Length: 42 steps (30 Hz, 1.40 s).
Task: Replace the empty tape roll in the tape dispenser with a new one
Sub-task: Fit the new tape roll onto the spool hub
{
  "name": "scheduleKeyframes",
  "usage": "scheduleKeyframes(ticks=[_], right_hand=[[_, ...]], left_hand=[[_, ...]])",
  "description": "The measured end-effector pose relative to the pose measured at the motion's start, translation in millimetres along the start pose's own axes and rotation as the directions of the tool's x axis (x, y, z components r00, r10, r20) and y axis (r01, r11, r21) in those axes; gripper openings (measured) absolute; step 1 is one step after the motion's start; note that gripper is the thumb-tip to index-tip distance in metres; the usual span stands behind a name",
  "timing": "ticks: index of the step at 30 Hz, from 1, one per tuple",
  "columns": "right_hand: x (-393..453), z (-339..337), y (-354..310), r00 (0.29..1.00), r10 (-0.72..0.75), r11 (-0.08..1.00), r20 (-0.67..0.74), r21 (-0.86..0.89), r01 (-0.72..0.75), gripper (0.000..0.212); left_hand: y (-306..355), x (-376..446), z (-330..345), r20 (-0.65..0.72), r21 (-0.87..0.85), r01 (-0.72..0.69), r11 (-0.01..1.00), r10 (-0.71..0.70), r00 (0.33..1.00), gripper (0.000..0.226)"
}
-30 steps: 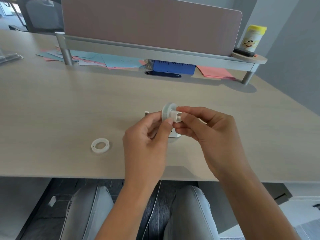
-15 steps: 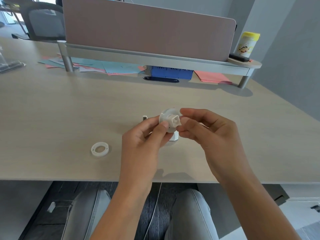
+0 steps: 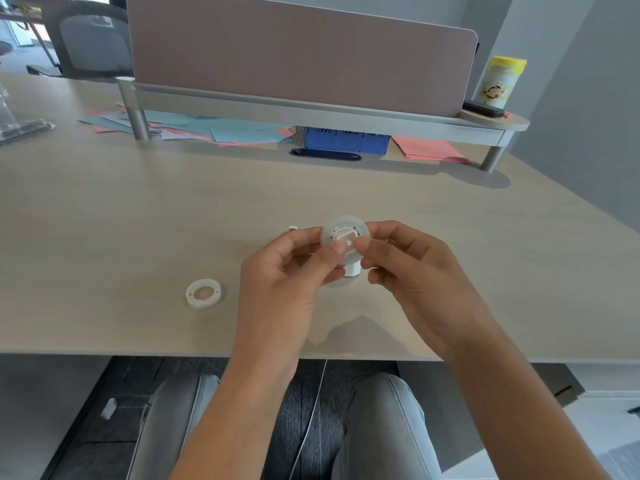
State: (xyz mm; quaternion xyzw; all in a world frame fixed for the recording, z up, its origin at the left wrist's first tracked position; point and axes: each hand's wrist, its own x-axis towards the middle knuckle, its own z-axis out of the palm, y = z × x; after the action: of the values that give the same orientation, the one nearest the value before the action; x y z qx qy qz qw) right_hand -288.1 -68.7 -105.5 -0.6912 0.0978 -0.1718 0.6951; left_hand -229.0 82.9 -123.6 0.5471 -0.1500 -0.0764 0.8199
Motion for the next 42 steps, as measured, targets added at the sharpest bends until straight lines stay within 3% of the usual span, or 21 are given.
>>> scheduleKeyframes(ticks=[3,7,12,15,38,42], right_hand=[[1,0,0,1.000,-0.022,1.000,0.013,0.022,0.021,0.031],[2,2,3,0.998,-0.065,0.998,-0.025,-0.022,0.065,0.017],[1,2,4,0.995,-0.086,0.996,-0.047,-0.009,0.086,0.029],[1,3,6,0.993,-0.095,0.996,-0.071,-0.005,0.094,0.023],[1,3,16,0.991,-0.067,0.997,-0.117,0.022,0.070,0.016],[3,-2,16,0.999,-0.033,0.994,-0.018,0.106,0.035,0.034]], left_hand=[[1,1,0,0.011,0.026,-0.004,1.000,0.004,1.000,0.012],[2,4,-1,-0.003,0.079,-0.023,0.997,0.024,1.000,0.011],[3,4,2,-0.023,0.144,-0.047,0.988,0.051,0.998,0.010],[1,4,4,-0.036,0.167,-0.049,0.985,0.056,0.998,0.009],[-4,1,8,-0.086,0.129,-0.015,0.992,0.026,0.996,0.008],[-2,0,10,-0.072,0.038,0.021,0.999,-0.018,0.997,0.012]])
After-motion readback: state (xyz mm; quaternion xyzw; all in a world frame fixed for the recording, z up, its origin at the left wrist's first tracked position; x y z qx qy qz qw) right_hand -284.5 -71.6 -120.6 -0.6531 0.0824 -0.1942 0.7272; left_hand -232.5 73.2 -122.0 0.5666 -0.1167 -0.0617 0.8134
